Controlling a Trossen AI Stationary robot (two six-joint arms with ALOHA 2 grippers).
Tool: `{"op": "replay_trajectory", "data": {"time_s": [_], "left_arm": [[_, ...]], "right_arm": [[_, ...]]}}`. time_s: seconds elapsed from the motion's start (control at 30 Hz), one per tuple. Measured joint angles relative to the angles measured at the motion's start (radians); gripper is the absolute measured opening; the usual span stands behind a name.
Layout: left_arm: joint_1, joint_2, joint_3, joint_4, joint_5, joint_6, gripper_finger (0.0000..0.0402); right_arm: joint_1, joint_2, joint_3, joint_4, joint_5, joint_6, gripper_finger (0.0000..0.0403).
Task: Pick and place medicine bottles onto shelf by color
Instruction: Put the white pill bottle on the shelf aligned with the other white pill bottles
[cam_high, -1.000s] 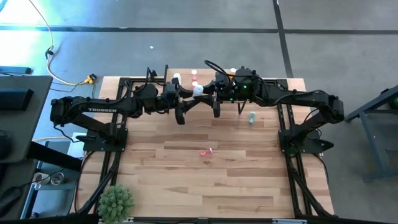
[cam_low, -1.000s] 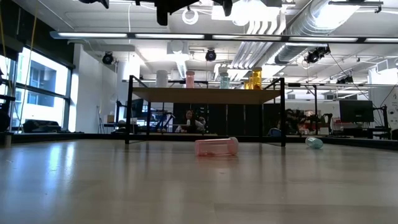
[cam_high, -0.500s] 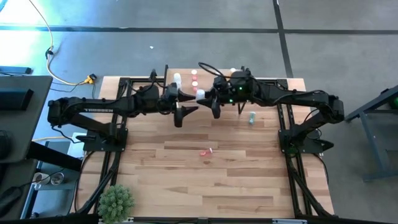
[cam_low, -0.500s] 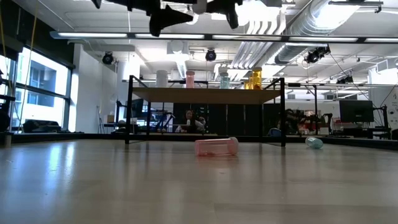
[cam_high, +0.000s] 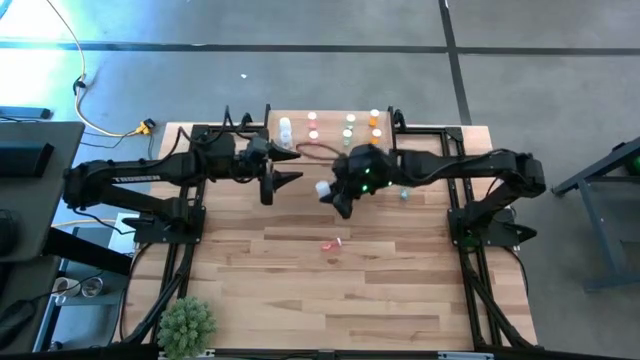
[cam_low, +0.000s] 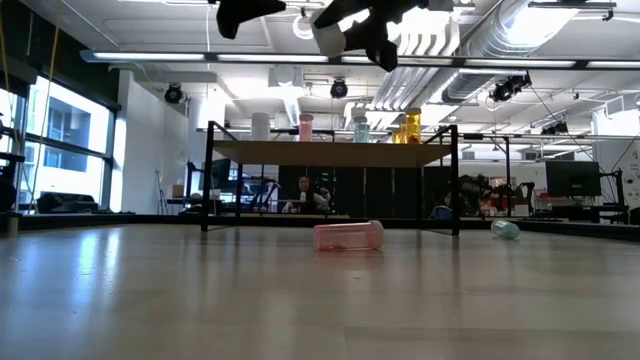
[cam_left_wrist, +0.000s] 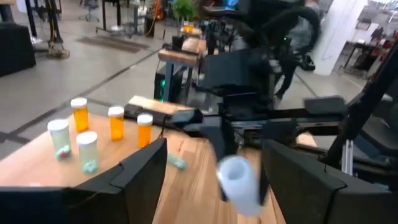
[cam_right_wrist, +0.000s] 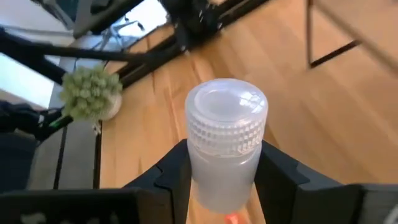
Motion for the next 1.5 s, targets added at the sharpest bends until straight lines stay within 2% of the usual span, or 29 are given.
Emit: {"op": "replay_trajectory", "data": {"time_s": [0.17,0.3,0.43,0.63,0.83,1.03,1.5], "left_arm": [[0.001,-0.009,0.000,-0.144,0.038,-0.035,0.0251],[0.001,-0.006,0.000,-0.238,0.159,-0.142,0.0251],[-0.012,0.014,0.000,-0.252,0.283,-0.226,0.0251],[-0.031,0.032,0.000,-0.252,0.307,-0.343,0.0251],[-0.043,0.071,0.000,-0.252,0.395,-0.426,0.0251],[-0.079,0.128,0.000,-0.238,0.405,-0.489,0.0251],[-0.140,0.229,0.000,-0.174,0.400,-0.497,0.0251]], "right_arm": [[0.050,0.051,0.000,0.018,0.000,0.053,0.0126],[0.076,0.092,0.000,0.032,-0.024,0.101,0.0126],[0.096,0.136,0.000,0.056,-0.077,0.111,0.0126],[0.140,0.184,0.000,0.100,-0.093,0.123,0.0126],[0.171,0.197,0.000,0.164,-0.083,0.132,0.0126],[0.178,0.197,0.000,0.180,-0.063,0.146,0.0126],[0.178,0.197,0.000,0.190,-0.095,0.163,0.0126]]}}
